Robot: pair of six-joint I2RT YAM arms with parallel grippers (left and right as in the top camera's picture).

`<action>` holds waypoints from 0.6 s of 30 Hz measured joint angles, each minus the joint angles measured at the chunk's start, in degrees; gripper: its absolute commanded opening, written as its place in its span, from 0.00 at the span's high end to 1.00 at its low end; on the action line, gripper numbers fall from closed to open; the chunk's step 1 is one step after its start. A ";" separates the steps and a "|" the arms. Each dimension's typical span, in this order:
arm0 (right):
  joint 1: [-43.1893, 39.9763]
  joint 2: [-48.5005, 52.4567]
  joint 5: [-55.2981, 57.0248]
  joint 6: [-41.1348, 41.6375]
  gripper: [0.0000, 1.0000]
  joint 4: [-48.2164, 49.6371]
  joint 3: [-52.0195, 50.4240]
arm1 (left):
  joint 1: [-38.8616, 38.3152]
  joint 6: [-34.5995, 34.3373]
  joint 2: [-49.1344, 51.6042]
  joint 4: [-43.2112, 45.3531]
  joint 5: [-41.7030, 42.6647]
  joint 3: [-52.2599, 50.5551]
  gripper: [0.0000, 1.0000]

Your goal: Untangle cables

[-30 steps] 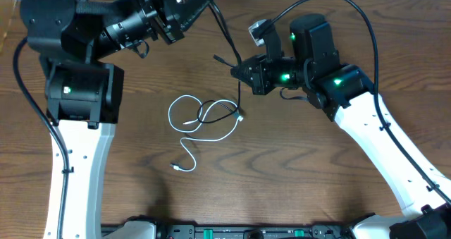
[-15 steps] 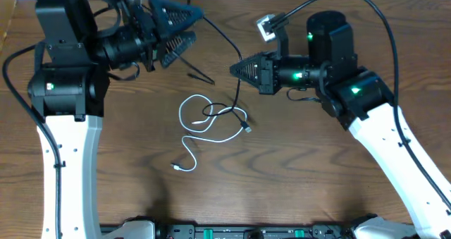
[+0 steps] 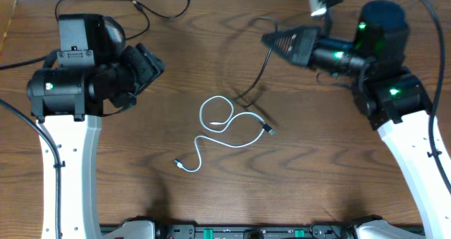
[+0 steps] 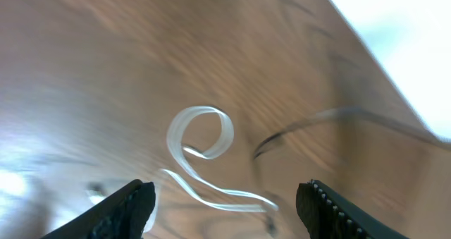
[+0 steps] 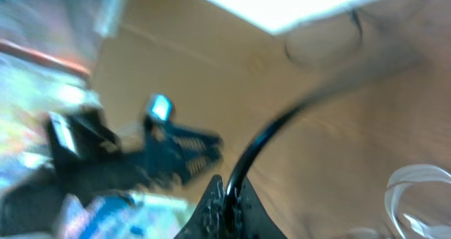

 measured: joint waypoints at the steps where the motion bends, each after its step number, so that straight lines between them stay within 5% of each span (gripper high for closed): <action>1: -1.14 0.04 -1.18 2.93 0.99 5.95 -0.20 | 0.00 0.26 0.00 -0.66 -2.78 0.00 0.30; 6: -3.96 -0.37 -7.17 18.08 0.98 45.48 0.13 | -0.02 0.55 0.00 -3.13 -8.63 0.02 0.30; 12: -3.93 -0.72 -6.67 24.41 0.99 42.34 0.20 | -0.07 5.31 0.00 -3.41 -1.55 0.02 0.30; 15: -3.93 -0.37 -1.57 28.87 0.99 50.90 -0.09 | -0.07 7.87 0.00 -3.56 2.89 0.02 0.30; 18: -3.93 -0.74 3.21 23.78 0.99 53.09 0.04 | -0.11 11.93 0.00 -3.56 11.21 0.02 0.30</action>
